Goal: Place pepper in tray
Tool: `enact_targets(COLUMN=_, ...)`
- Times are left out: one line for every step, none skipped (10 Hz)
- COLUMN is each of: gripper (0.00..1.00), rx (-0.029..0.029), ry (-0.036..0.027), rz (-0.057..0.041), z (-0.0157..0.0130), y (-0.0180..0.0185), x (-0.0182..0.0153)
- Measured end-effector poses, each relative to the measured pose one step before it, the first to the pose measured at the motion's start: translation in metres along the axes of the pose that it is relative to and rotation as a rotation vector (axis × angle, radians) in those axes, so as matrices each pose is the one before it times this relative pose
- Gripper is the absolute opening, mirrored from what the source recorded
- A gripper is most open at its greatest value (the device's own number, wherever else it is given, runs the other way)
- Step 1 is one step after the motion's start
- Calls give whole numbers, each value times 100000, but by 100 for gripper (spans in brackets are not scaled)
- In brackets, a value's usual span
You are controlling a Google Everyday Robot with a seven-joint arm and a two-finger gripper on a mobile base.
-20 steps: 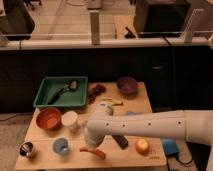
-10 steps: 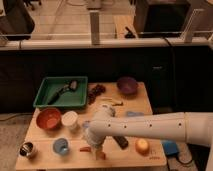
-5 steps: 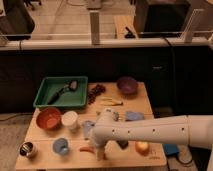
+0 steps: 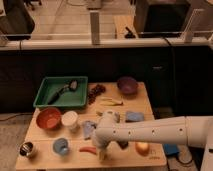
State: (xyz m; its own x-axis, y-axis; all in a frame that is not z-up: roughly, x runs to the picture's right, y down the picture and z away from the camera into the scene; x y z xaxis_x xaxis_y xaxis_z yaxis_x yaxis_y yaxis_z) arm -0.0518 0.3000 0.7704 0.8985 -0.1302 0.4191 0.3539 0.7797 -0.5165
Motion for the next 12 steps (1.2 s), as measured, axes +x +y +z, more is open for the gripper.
enact_targets(gripper=48, rx=-612, ry=-66, rz=225, z=179, y=-31, x=180)
enact_targets(gripper=37, rx=-652, ry=-37, rz=167, z=161, y=-11, x=105)
enact_targets(gripper=27, rx=-509, ry=-48, rz=-1, z=129, y=-57, x=41)
enact_targets(gripper=16, rx=-227, ry=-159, rz=163, z=63, y=-79, x=83)
enact_targets(gripper=7, rx=-151, ry=-34, rz=-22, z=4, y=-52, x=69)
enact_targets(gripper=1, rx=-68, ry=42, rz=-36, z=-55, y=-8, x=125)
enact_targets(gripper=0, rx=527, ry=-458, rz=-357, z=-306, y=-100, x=-35)
enact_targets(gripper=0, rx=1022, ry=-622, rz=-602, z=-531, y=-109, x=-178)
enact_targets(gripper=0, rx=1658, ry=-632, rz=-1056, z=-1095, y=-260, x=-492)
enact_targets(gripper=0, rx=1894, ry=-229, rz=-974, z=-1300, y=-328, x=-552)
enact_targets(gripper=0, rx=2795, ry=142, rz=-2123, z=-2007, y=-807, x=-1111)
enact_targets(gripper=0, rx=1420, ry=506, rz=-1946, z=-1098, y=-631, x=-731)
